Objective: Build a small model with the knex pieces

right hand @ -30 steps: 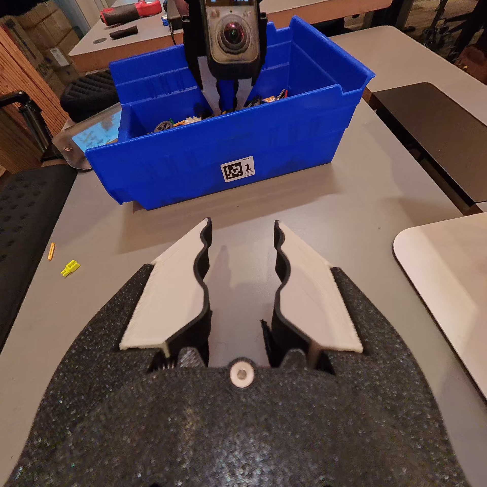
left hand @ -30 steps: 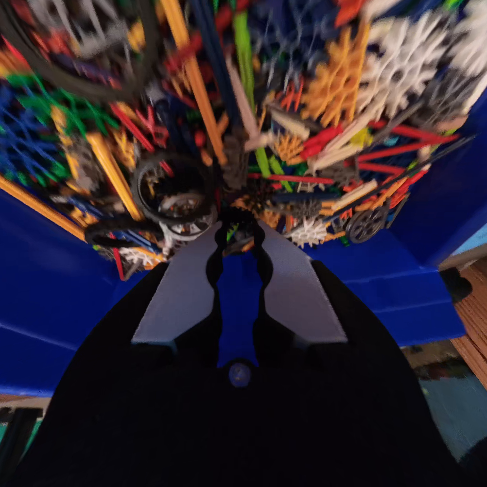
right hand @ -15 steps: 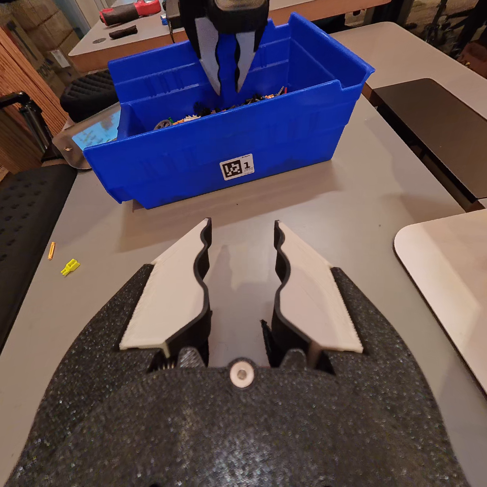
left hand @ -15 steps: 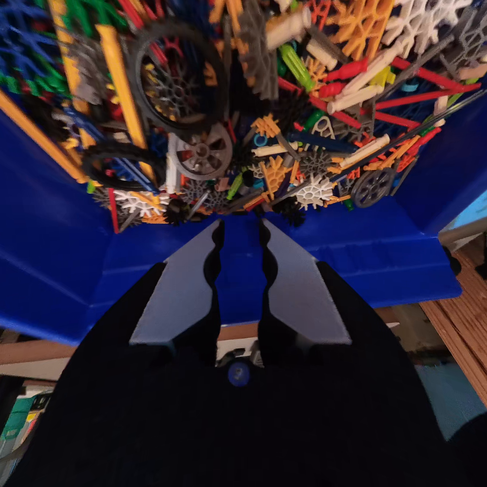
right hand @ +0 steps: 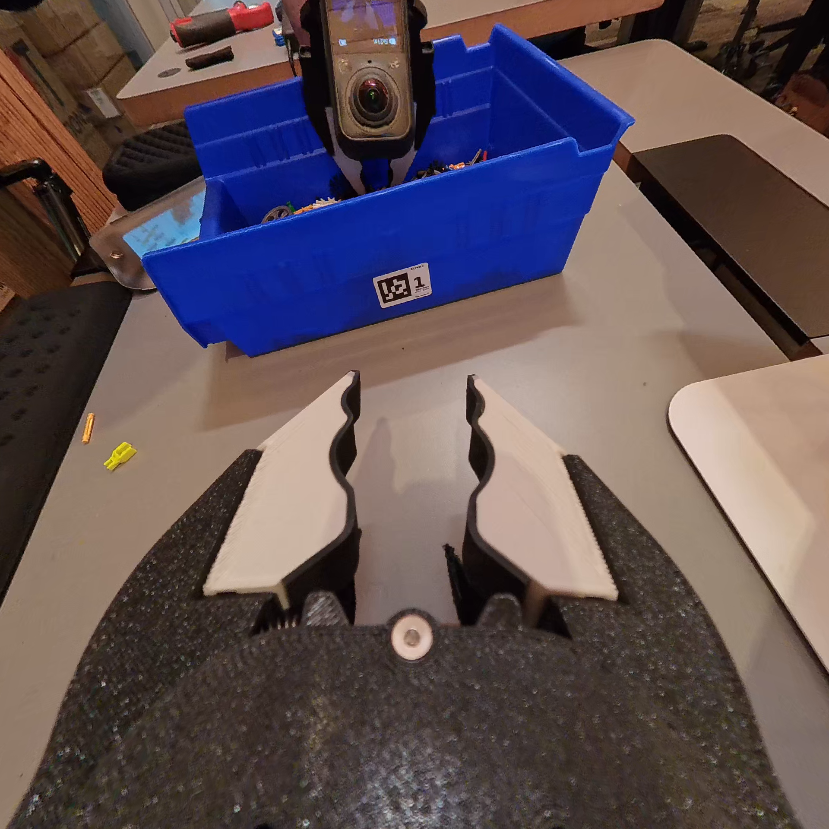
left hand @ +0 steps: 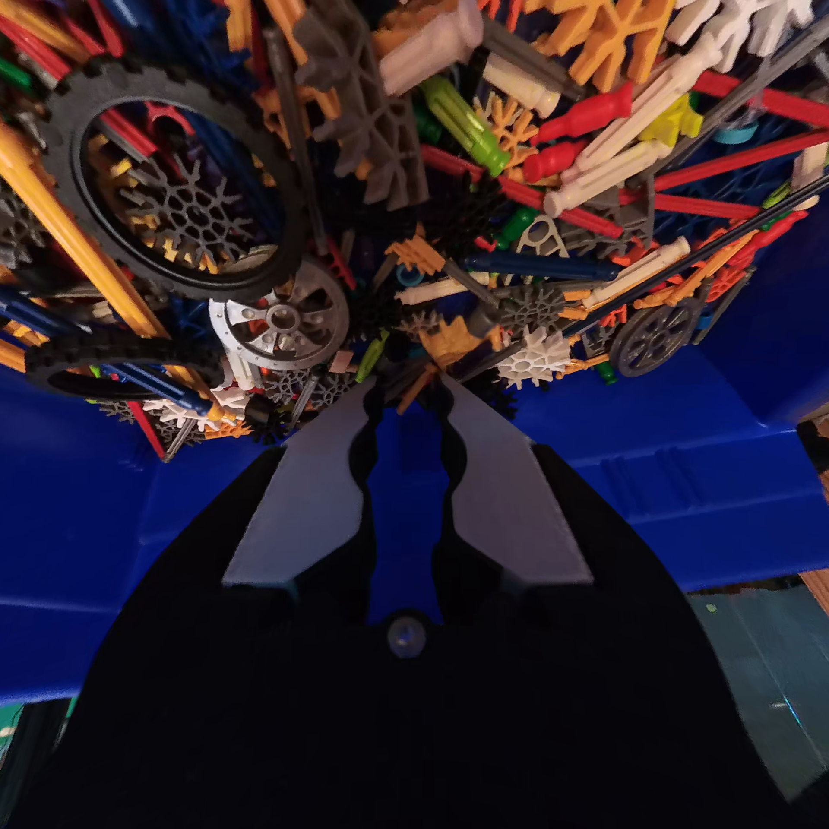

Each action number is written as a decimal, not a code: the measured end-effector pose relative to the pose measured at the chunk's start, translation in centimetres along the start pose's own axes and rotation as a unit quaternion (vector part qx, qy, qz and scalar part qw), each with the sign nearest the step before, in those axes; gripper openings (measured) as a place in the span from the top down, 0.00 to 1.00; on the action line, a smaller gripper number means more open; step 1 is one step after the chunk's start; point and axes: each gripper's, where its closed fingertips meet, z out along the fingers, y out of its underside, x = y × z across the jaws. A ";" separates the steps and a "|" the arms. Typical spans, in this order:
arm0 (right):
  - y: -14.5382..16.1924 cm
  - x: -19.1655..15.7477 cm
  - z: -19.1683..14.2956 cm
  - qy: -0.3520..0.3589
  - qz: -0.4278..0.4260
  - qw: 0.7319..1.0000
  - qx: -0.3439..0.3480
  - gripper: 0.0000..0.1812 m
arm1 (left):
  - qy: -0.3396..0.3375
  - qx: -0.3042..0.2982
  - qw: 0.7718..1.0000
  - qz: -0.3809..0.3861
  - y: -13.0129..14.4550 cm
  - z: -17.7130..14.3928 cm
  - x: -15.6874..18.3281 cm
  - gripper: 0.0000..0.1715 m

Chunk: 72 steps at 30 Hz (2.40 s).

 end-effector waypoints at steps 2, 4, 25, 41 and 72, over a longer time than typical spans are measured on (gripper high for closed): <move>0.0 0.0 0.0 0.000 0.000 1.000 -0.001 0.74 | 0.001 0.001 1.000 0.000 -0.2 -0.1 -0.1 0.89; 0.0 -0.1 0.0 0.000 -0.001 1.000 -0.001 0.74 | -0.002 0.004 1.000 0.004 -0.5 0.1 -0.2 0.93; -0.1 0.1 -0.2 0.001 0.001 1.000 0.003 0.74 | 0.002 0.153 0.987 -0.042 -1.6 -5.2 0.7 0.99; -2.3 -0.5 -1.6 0.001 -0.014 0.999 0.030 0.74 | -0.025 0.339 0.940 -0.026 -15.4 -17.4 10.8 0.99; -3.2 0.3 -3.1 -0.007 0.012 0.998 0.068 0.74 | 0.032 0.300 0.953 -0.030 -22.1 -15.1 16.4 0.90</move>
